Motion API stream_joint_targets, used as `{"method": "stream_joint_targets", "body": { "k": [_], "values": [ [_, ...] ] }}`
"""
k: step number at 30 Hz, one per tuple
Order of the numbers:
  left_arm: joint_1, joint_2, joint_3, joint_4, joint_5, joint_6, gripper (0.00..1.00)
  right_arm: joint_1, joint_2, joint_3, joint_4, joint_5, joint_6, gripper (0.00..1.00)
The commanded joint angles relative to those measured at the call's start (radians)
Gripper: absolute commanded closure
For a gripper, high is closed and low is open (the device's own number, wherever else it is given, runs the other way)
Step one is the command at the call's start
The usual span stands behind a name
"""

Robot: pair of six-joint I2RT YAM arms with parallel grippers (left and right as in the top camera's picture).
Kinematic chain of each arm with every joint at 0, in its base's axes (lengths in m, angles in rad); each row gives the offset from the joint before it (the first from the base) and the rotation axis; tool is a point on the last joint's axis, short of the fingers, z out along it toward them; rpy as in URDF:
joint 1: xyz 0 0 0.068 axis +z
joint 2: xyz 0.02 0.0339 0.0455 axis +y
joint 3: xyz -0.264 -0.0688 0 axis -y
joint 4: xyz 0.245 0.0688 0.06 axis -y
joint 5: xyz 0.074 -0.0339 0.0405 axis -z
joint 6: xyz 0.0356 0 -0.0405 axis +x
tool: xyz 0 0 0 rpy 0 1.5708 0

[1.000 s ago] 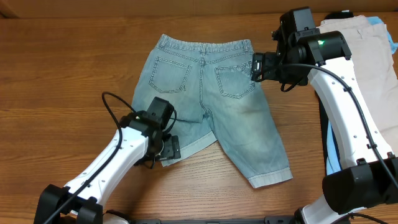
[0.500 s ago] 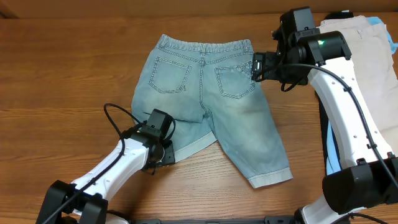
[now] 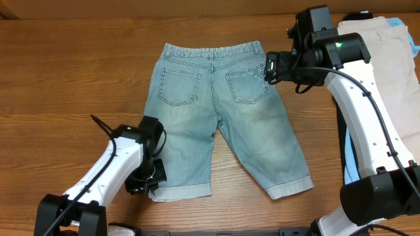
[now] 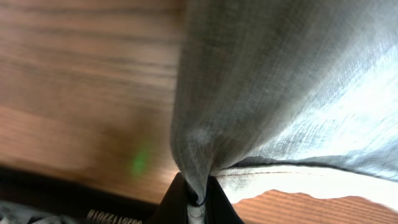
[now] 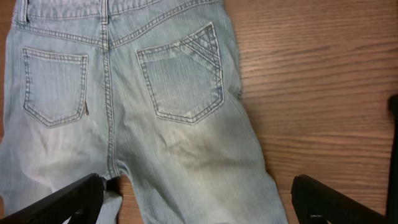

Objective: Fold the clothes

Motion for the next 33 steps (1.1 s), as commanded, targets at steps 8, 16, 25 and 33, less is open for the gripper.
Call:
{"method": "stream_joint_targets", "body": {
  "k": [8, 16, 25, 33],
  "values": [
    [0.063, -0.008, 0.019, -0.209, 0.306, 0.011, 0.94, 0.007, -0.026, 0.0, 0.026, 0.021, -0.006, 0.0],
    [0.063, -0.008, 0.02, -0.246, 0.362, 0.04, 0.11, 0.007, -0.01, 0.0, 0.013, 0.017, -0.059, 0.0],
    [0.063, -0.008, 0.264, -0.127, 0.242, 0.062, 0.0, 0.041, 0.028, -0.002, 0.032, -0.137, -0.121, 0.0],
    [0.061, -0.006, 0.497, 0.253, 0.064, 0.159, 0.0, 0.172, 0.04, -0.008, 0.096, -0.107, -0.132, 0.05]
  ]
}}
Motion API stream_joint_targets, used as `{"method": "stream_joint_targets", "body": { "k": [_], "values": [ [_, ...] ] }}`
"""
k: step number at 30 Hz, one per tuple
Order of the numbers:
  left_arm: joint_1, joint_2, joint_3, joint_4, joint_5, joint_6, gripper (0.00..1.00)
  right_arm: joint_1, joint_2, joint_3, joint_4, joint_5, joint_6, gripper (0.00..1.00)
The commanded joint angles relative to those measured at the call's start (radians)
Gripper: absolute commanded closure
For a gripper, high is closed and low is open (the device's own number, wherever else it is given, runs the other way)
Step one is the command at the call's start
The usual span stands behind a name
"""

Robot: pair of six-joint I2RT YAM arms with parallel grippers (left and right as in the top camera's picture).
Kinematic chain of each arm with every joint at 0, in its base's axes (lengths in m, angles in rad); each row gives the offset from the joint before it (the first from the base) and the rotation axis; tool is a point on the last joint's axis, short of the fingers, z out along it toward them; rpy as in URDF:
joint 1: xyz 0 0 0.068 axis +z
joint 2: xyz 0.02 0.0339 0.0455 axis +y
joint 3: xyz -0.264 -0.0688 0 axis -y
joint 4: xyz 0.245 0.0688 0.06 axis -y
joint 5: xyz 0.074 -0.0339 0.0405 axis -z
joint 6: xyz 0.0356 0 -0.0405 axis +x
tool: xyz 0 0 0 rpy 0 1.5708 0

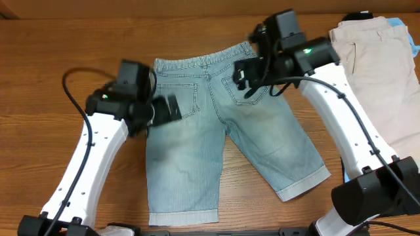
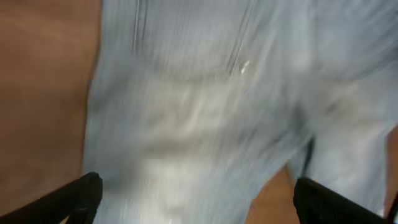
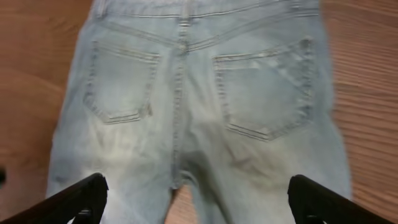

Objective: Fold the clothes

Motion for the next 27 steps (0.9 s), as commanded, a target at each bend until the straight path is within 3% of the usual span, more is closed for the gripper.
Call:
{"method": "stream_joint_targets", "body": {
  "k": [1, 4, 12, 23, 27],
  "values": [
    [0.0, 0.006, 0.027, 0.163, -0.072, 0.127, 0.0, 0.013, 0.014, -0.006, -0.008, 0.013, 0.007, 0.07],
    [-0.029, 0.071, 0.027, 0.295, -0.073, 0.241, 0.01, -0.021, 0.015, -0.008, -0.068, 0.108, 0.151, 0.1],
    [-0.125, 0.365, 0.032, 0.588, -0.084, 0.51, 0.0, -0.205, 0.015, -0.037, -0.119, 0.097, 0.186, 0.09],
    [-0.245, 0.619, 0.061, 0.87, -0.136, 0.629, 0.0, -0.237, 0.015, -0.141, -0.102, 0.098, 0.182, 0.09],
    [-0.243, 0.652, 0.061, 0.883, -0.161, 0.616, 0.0, -0.237, 0.015, -0.153, -0.1, 0.098, 0.182, 0.09]
  ]
}}
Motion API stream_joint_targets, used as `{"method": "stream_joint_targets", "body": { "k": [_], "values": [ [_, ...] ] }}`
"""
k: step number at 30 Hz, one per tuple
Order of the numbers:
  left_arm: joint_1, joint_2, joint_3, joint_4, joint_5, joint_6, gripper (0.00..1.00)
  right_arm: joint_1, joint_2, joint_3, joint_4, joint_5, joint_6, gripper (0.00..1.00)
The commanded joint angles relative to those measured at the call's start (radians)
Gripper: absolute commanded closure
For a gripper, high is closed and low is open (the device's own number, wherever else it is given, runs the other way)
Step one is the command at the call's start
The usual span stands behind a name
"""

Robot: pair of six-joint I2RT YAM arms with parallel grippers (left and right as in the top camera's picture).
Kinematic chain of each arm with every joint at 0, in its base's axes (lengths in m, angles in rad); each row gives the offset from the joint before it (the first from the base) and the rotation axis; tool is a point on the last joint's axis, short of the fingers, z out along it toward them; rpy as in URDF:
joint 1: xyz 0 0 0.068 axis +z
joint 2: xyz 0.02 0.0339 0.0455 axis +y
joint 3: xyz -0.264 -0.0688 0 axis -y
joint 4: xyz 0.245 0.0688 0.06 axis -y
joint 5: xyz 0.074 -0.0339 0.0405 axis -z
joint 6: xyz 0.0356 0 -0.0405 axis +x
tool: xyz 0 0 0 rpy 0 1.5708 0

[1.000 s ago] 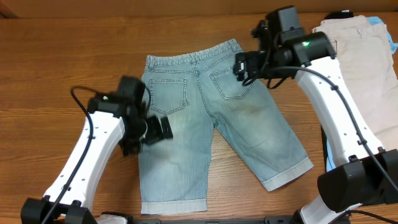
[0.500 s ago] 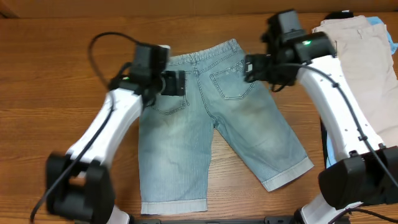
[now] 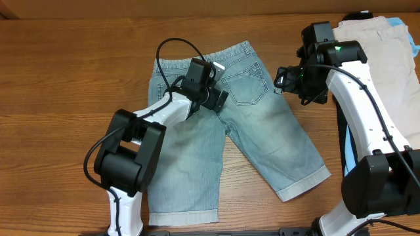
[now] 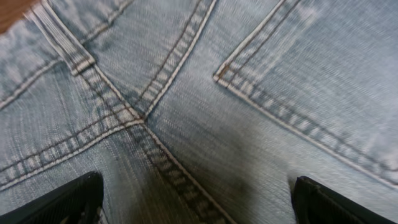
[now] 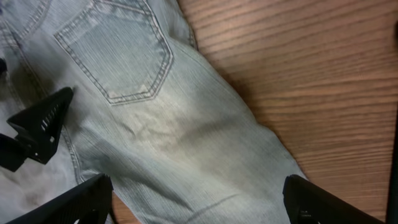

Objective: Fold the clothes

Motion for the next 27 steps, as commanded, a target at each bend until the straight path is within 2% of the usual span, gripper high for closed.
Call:
{"method": "stream_joint_targets", "body": {
  "k": [1, 4, 6, 11, 17, 19, 20, 27],
  "values": [
    [0.011, 0.064, 0.021, -0.038, -0.157, -0.015, 0.0, 0.003, 0.005, -0.01, 0.011, 0.002, 0.005, 0.09],
    [0.064, 0.085, 0.021, -0.124, -0.25, -0.096, 0.0, 0.003, 0.005, -0.01, 0.024, 0.002, 0.005, 0.09],
    [0.116, 0.093, 0.021, -0.179, -0.253, -0.145, 0.0, 0.003, 0.005, -0.01, 0.029, 0.001, 0.005, 0.09],
    [0.35, 0.095, 0.03, -0.373, -0.234, -0.318, 0.0, 0.003, 0.005, -0.01, 0.044, -0.036, 0.005, 0.08],
    [0.583, 0.095, 0.061, -0.626, -0.145, -0.34, 0.0, 0.003, 0.005, -0.011, 0.06, -0.106, 0.005, 0.08],
    [0.657, 0.095, 0.097, -0.757, -0.057, -0.352, 0.01, 0.006, 0.006, -0.011, 0.071, -0.156, 0.005, 0.08],
    [0.687, 0.095, 0.125, -0.819, -0.036, -0.353, 0.07, 0.014, 0.006, -0.011, 0.082, -0.173, 0.005, 0.09],
    [0.716, 0.052, 0.324, -1.026, -0.038, -0.379, 0.07, 0.113, 0.031, -0.011, 0.132, -0.175, 0.005, 0.09]
  ]
}}
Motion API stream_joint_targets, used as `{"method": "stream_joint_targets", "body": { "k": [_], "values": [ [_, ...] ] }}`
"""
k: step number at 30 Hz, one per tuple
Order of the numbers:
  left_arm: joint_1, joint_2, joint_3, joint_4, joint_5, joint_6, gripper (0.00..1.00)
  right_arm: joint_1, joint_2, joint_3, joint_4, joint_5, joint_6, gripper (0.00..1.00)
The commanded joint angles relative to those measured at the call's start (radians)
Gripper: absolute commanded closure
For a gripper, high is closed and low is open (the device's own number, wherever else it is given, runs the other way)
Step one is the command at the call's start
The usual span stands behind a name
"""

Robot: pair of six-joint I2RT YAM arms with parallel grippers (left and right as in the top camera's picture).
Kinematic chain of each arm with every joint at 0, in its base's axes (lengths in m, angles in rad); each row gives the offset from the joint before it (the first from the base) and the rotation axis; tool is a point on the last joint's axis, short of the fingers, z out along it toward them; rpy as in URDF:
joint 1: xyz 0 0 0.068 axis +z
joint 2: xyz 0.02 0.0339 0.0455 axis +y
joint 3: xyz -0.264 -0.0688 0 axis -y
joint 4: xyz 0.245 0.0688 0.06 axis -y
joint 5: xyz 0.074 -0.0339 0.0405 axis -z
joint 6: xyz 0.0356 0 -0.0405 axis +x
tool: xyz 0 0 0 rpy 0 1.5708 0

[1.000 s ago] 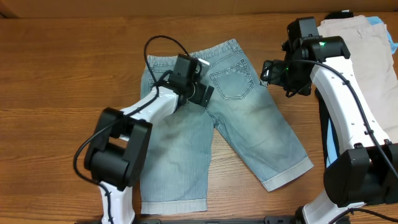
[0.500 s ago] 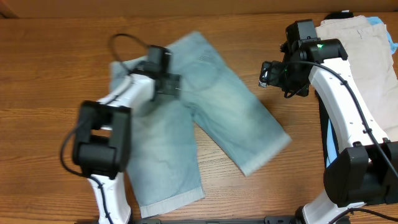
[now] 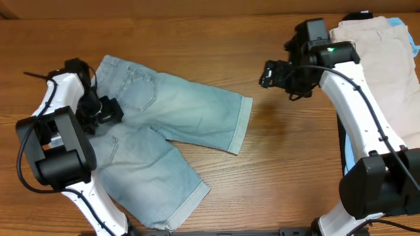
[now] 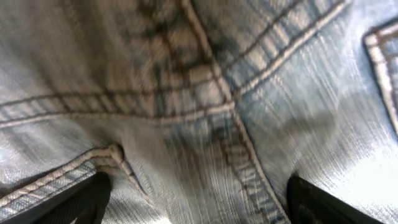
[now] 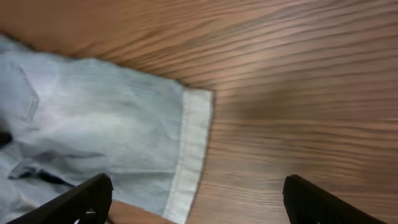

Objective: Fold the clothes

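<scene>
Light-blue denim shorts (image 3: 177, 108) lie sideways on the left half of the table, waistband to the left. One leg points right and the other toward the front right. My left gripper (image 3: 105, 110) is open and low over the seat; its wrist view is filled with denim seams (image 4: 217, 112), a finger (image 4: 74, 202) in each lower corner. My right gripper (image 3: 269, 73) hangs open over bare wood just right of the upper leg's hem (image 5: 194, 140), with nothing between its fingers (image 5: 87, 196).
A pile of beige trousers (image 3: 380, 59) lies at the far right, with light-blue cloth (image 3: 350, 164) under it beside the right arm. Bare wooden table (image 3: 295, 164) stretches between the shorts and that pile.
The shorts have gone from the middle, waistband at the far side, to the left, turned sideways. My left gripper moved left with them, still open. My right gripper now faces the hem and wood.
First my left gripper was shut on the left leg's hem near the front, the right open over the right back pocket. Then the left was open by the left pocket, then on the seat seam. Now the shorts lie turned at the left.
</scene>
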Motion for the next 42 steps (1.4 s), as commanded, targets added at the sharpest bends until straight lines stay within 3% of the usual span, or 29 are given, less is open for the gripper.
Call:
{"method": "stream_joint_targets", "body": {
  "k": [1, 10, 14, 23, 25, 26, 30, 32, 37, 42],
  "values": [
    [-0.013, -0.023, 0.148, -0.071, 0.019, -0.038, 0.04, 0.069, 0.043, -0.004, 0.009, -0.021, 0.004, 0.09],
    [-0.1, -0.203, 0.464, -0.18, 0.028, -0.053, 0.0, 0.248, 0.192, -0.019, 0.005, 0.014, 0.001, 0.12],
    [-0.17, -0.274, 0.483, -0.172, 0.027, -0.026, 0.0, 0.279, 0.241, -0.066, 0.016, 0.055, 0.001, 0.15],
    [-0.312, -0.299, 0.483, -0.17, -0.026, -0.008, 0.0, 0.278, 0.259, -0.269, 0.219, 0.083, 0.002, 0.23],
    [-0.33, -0.297, 0.483, -0.167, -0.047, -0.008, 0.0, 0.278, 0.259, -0.286, 0.243, 0.137, 0.005, 0.31],
    [-0.339, -0.295, 0.483, -0.164, -0.055, -0.008, 0.0, 0.277, 0.259, -0.294, 0.262, 0.173, 0.005, 0.45],
    [-0.357, -0.295, 0.482, -0.154, -0.053, -0.008, 0.0, 0.276, 0.261, -0.296, 0.313, 0.289, 0.033, 0.84],
    [-0.359, -0.295, 0.483, -0.147, -0.053, -0.008, 0.0, 0.264, 0.261, -0.296, 0.344, 0.326, 0.055, 0.94],
    [-0.36, -0.294, 0.482, -0.126, -0.052, -0.008, 0.0, 0.146, 0.261, -0.296, 0.491, 0.334, 0.056, 0.96],
    [-0.36, -0.294, 0.482, -0.105, -0.05, -0.008, 0.0, -0.013, 0.26, -0.27, 0.645, 0.035, -0.067, 0.92]
  ]
}}
